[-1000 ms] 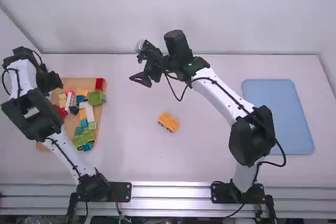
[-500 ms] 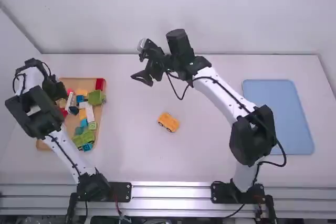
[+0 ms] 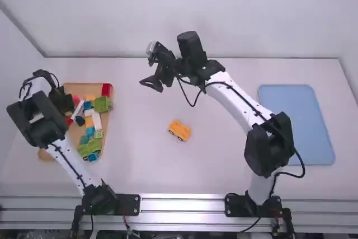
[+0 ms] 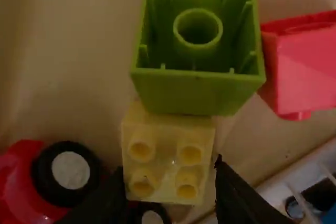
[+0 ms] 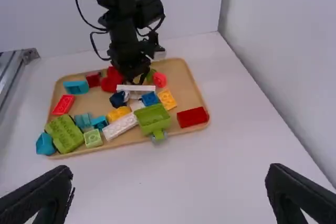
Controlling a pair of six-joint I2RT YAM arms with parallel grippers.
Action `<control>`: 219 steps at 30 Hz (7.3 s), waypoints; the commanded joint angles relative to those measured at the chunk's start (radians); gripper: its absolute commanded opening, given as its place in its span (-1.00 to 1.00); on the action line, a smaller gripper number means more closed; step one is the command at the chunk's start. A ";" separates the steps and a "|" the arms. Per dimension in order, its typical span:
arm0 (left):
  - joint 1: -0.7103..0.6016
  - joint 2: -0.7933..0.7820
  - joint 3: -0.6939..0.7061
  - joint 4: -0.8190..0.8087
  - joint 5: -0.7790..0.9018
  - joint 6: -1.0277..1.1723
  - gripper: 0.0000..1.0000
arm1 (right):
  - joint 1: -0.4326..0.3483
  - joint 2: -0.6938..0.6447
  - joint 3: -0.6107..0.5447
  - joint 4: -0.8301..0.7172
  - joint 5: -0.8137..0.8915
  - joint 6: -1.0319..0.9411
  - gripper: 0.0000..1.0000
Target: Assemble lego blocks to make yellow taxi
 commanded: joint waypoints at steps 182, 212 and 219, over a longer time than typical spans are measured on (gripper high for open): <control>-0.632 -0.501 -1.280 1.151 0.826 0.932 0.58 | -0.340 0.269 -0.666 -0.047 -0.370 -1.139 0.75; -0.664 -0.521 -1.162 1.171 1.122 0.861 -0.97 | -0.448 0.127 -0.832 0.108 -0.470 -1.016 0.96; -0.764 -0.521 -1.047 0.964 1.045 0.983 -0.96 | -0.377 0.145 -1.056 0.864 -0.451 -0.444 0.96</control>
